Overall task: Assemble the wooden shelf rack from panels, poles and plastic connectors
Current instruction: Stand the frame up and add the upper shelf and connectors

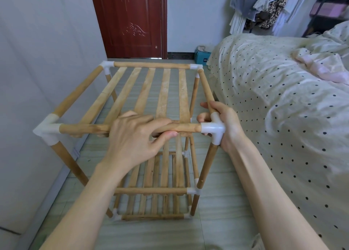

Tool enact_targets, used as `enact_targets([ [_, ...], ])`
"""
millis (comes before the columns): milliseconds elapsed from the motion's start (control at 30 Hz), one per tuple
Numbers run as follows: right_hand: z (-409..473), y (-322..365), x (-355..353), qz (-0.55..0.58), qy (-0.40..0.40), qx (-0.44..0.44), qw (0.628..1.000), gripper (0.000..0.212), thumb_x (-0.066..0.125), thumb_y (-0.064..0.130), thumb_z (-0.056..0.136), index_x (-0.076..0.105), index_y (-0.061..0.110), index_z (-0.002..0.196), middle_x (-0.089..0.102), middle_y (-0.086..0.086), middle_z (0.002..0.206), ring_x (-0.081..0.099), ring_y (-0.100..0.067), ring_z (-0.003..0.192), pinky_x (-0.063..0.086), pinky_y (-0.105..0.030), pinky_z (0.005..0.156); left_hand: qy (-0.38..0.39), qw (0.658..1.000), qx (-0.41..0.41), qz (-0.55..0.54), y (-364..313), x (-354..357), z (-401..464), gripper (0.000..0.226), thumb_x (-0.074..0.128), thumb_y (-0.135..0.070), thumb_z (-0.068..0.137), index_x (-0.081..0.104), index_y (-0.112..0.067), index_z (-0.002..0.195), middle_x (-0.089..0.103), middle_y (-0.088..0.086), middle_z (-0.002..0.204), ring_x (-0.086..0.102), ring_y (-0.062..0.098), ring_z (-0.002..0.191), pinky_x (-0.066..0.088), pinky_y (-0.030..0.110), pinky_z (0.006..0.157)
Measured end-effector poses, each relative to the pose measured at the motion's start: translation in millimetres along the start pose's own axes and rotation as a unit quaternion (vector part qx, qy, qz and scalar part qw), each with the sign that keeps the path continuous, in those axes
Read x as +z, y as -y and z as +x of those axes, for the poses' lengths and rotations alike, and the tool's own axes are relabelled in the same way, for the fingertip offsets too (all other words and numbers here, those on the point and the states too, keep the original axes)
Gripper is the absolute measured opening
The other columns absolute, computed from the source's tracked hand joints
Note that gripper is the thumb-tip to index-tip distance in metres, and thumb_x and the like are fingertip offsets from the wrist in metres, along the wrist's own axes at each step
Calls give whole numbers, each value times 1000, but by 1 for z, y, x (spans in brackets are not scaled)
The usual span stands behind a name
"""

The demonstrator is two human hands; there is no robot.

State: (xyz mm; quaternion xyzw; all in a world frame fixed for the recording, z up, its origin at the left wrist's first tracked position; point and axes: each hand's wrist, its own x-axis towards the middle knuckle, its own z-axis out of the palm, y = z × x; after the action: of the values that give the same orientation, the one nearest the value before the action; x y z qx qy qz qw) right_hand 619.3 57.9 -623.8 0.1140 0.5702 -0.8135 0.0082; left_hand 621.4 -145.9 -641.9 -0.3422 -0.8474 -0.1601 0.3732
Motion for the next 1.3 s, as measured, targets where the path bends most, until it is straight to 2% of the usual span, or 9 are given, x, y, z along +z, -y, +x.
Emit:
enact_targets([
  [133,0,-1,0,-4,-15,2,1000,19,37,22,96,48,8,104,46,-1,42,40,-13,35,29,-15,38,2,1000,-16,5,-3,1,-1,34,50,-51,88,73,-27,84,56,-11,52,55,13,48,36,22,64],
  [367,-2,-2,2,-1,-24,-2,1000,18,36,21,97,49,9,100,38,2,42,36,-10,33,29,-14,36,2,1000,-24,2,-5,1,-3,29,52,-48,88,71,-27,85,57,-10,54,57,15,51,36,24,62],
  [733,2,0,1,15,-12,9,1000,18,38,23,97,49,9,100,39,3,41,35,-9,32,30,-12,36,21,999,-39,12,-10,0,-4,35,48,-49,89,72,-23,87,63,-6,57,61,19,53,43,28,63],
  [900,6,0,0,35,-10,7,999,21,40,26,96,50,8,97,42,1,43,40,-9,35,35,-14,38,33,998,-43,20,-10,0,1,36,47,-50,89,71,-24,87,63,-7,59,61,18,54,40,27,67],
  [1033,1,-2,-7,94,-64,-28,993,34,35,36,99,55,9,94,56,-2,53,52,-11,42,44,-16,44,41,998,-41,35,-14,2,5,36,47,-51,88,70,-24,82,61,-8,59,60,17,56,35,24,67],
  [1133,-6,-13,-6,38,-75,-107,991,50,22,48,100,55,12,113,69,-5,72,59,-13,48,45,-18,41,54,996,-53,39,-16,-4,6,42,42,-53,88,71,-23,88,62,-6,65,56,16,63,32,23,65],
  [1200,-10,-25,-8,6,-76,-160,984,54,15,46,101,56,13,112,69,-9,80,57,-15,48,45,-21,40,58,995,-75,34,-16,-8,6,49,38,-54,88,71,-18,99,58,-1,75,51,16,72,31,24,62],
  [1300,-15,-41,-16,-26,-86,-161,983,67,11,43,101,61,-1,95,62,-11,60,52,-16,44,45,-21,44,81,994,-68,17,-26,-11,14,57,35,-56,86,65,-16,113,55,4,97,49,19,89,35,28,70],
])
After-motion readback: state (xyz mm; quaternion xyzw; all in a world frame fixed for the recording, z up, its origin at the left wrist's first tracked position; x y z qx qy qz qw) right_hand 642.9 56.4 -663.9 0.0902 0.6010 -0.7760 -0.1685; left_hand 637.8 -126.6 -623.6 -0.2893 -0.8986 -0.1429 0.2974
